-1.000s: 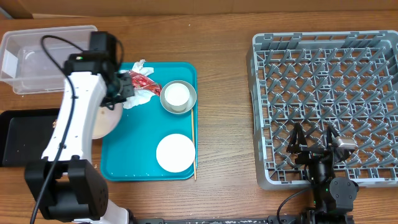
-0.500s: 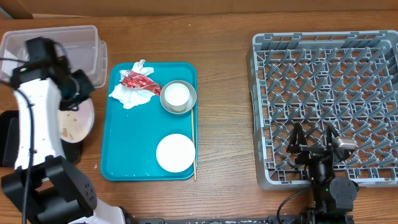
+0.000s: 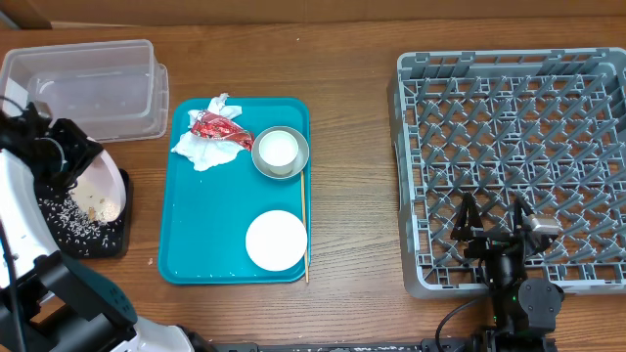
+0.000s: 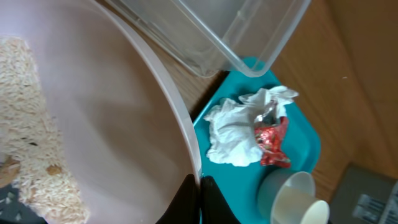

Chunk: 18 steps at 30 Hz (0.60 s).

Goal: Sort waste into correct bins and load items into the dishwasher
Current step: 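Tip the plate over the black tray to dump the rice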

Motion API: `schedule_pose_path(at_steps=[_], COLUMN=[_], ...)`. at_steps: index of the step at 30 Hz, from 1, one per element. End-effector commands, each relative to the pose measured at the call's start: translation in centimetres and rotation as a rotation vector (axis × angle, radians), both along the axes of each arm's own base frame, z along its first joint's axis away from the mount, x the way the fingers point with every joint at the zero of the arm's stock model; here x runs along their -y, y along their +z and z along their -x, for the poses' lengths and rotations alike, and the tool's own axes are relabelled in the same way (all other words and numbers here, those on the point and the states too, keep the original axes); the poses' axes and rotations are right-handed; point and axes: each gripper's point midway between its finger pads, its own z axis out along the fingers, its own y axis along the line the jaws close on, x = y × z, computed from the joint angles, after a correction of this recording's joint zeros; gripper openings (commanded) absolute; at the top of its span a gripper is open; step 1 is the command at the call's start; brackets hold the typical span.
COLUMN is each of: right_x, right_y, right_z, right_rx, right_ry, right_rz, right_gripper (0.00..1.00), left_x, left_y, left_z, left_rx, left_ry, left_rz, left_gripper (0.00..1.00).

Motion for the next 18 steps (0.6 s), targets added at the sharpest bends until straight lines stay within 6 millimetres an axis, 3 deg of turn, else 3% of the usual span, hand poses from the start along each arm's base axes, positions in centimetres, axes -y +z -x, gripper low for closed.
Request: schedule_pose_path(at_steps=[1,6,18], right_x=[0.2,0.2,0.2], right_y=[-0.2,-0.2,-0.2], right_z=[0.0,0.0,0.0], right_rx=[0.005,0.005,0.005], right_ry=[-0.008,-0.008,-0.008], right_rz=[0.005,0.005,0.005], right_gripper=[1.0,1.0,1.0], left_x=[0.3,0.3,-3.2], left_y=[2.7,4.9,5.2], left_z=[-0.8,-0.7,1.8], left_rx=[0.143,0.274,0.292], left_ry=[-0.042,-0.069,0.049], left_rz=[0.102,0.223,0.267], left_gripper=[0.04,0.04,0.04])
